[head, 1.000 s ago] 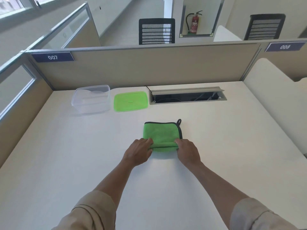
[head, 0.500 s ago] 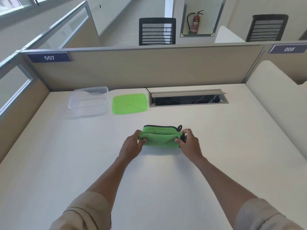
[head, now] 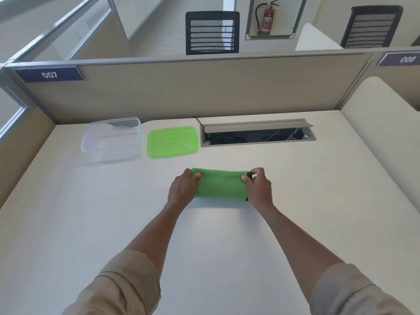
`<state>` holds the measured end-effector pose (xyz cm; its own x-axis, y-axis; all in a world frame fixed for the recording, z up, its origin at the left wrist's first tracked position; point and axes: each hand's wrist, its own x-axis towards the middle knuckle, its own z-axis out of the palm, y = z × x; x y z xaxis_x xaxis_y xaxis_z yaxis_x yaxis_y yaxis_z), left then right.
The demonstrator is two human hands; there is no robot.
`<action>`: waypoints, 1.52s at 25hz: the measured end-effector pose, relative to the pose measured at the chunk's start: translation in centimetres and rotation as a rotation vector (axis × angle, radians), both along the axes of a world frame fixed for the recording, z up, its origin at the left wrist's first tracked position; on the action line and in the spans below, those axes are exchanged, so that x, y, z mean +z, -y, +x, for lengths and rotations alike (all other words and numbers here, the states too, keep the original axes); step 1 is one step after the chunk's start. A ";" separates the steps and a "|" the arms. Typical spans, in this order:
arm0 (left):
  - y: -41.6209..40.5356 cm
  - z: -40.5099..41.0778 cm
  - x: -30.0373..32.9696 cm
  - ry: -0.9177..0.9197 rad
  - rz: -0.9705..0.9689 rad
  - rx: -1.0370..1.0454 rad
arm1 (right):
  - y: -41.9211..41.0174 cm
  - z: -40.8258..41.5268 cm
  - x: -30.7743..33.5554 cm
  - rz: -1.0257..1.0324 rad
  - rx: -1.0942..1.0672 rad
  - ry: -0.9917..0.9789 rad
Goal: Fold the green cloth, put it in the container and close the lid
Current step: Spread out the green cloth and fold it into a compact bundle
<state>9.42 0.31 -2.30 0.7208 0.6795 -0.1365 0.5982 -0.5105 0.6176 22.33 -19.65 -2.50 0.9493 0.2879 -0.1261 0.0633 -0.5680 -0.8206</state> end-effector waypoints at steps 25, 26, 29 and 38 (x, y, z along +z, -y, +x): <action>-0.3 3.0 -2.5 -0.248 -0.140 0.350 | -2.4 0.9 -2.0 -0.421 -0.066 0.013; -0.3 3.1 -2.5 -0.251 -0.164 0.345 | -2.5 0.9 -1.9 -0.424 -0.062 -0.016; -0.3 2.7 -2.4 -0.239 -0.198 0.333 | -2.4 0.8 -1.6 -0.393 -0.050 -0.137; -0.1 0.8 -2.2 -0.161 -0.221 0.309 | -1.1 0.5 -0.4 -0.115 -0.083 -0.466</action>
<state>10.19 0.45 -4.47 0.4450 0.8021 -0.3982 0.8007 -0.1572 0.5781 22.84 -18.52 -2.90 0.8031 0.1727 -0.5702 -0.3457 -0.6445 -0.6820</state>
